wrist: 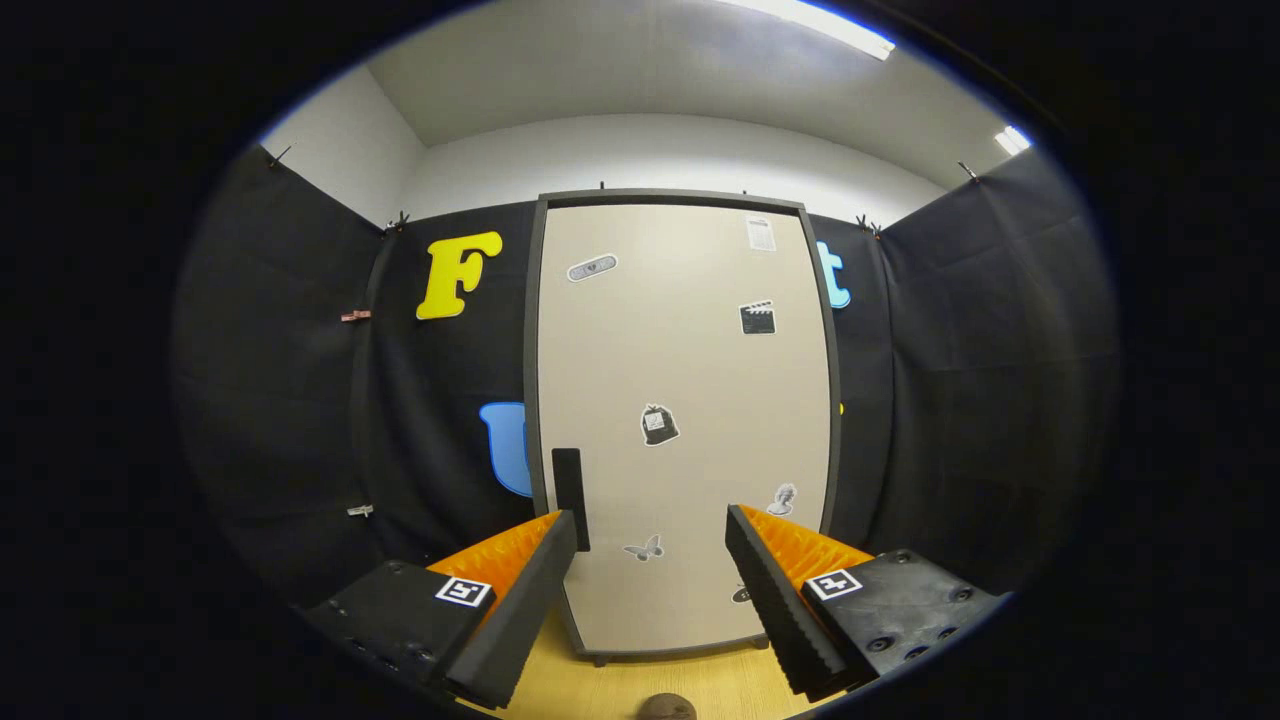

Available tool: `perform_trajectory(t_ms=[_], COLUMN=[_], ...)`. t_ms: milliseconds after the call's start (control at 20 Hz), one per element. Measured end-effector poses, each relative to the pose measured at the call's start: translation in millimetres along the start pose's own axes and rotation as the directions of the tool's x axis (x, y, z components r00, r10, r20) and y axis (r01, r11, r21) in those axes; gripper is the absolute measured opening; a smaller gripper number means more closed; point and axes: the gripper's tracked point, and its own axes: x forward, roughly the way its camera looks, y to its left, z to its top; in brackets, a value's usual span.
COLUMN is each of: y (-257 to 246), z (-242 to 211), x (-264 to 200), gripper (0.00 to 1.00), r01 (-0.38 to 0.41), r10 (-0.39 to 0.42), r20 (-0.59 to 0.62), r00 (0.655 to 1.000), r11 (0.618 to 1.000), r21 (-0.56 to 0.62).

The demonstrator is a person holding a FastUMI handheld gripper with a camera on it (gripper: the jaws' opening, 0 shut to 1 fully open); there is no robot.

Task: Open the shoe cabinet door, grab the shoes and put them into the shoe cabinet, then close the shoe cabinet door.

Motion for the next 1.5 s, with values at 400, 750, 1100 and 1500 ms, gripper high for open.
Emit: perform_trajectory(t_ms=[400,750,1100,1500], y=[19,56,71,69], z=[-20,-45,-71,-98], x=[29,79,140,180], gripper=[0.98,0.98,0.98,0.94], r01=[-0.022,-0.076,-0.063,-0.020], r10=[0.022,0.080,0.069,0.029], r20=[-0.041,-0.081,-0.106,-0.166], r00=[0.999,0.993,0.992,0.986], r11=[1.000,0.996,0.996,0.998], r21=[0.014,0.051,0.066,0.058])
